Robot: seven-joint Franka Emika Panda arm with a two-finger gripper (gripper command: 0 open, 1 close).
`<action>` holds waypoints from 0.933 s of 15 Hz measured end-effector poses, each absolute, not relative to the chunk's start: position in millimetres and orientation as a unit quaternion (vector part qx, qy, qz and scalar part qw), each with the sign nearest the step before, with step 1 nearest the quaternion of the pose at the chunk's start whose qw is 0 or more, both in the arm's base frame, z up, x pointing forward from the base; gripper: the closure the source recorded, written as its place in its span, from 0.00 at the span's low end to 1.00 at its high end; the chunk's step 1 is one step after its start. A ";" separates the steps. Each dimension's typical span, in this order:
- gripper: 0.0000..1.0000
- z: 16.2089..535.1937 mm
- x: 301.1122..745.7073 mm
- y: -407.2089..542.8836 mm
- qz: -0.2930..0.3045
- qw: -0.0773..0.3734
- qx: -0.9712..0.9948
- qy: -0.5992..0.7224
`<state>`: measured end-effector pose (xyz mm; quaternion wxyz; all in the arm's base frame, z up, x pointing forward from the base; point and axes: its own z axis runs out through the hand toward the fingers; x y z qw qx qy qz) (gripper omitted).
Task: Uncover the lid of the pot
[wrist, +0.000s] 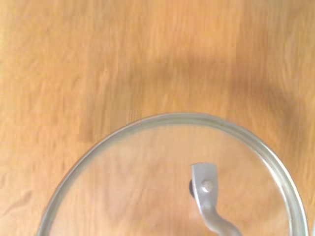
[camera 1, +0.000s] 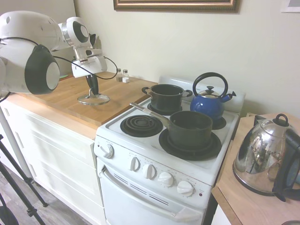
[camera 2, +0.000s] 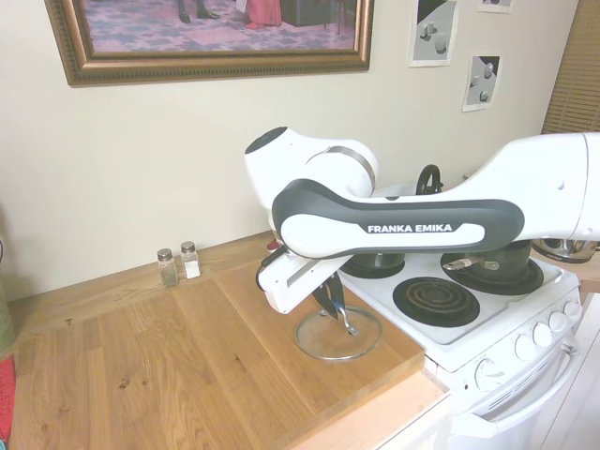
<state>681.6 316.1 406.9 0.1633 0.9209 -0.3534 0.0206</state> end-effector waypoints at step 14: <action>1.00 369.4 698.5 296.1 -0.028 0.157 0.923 -0.351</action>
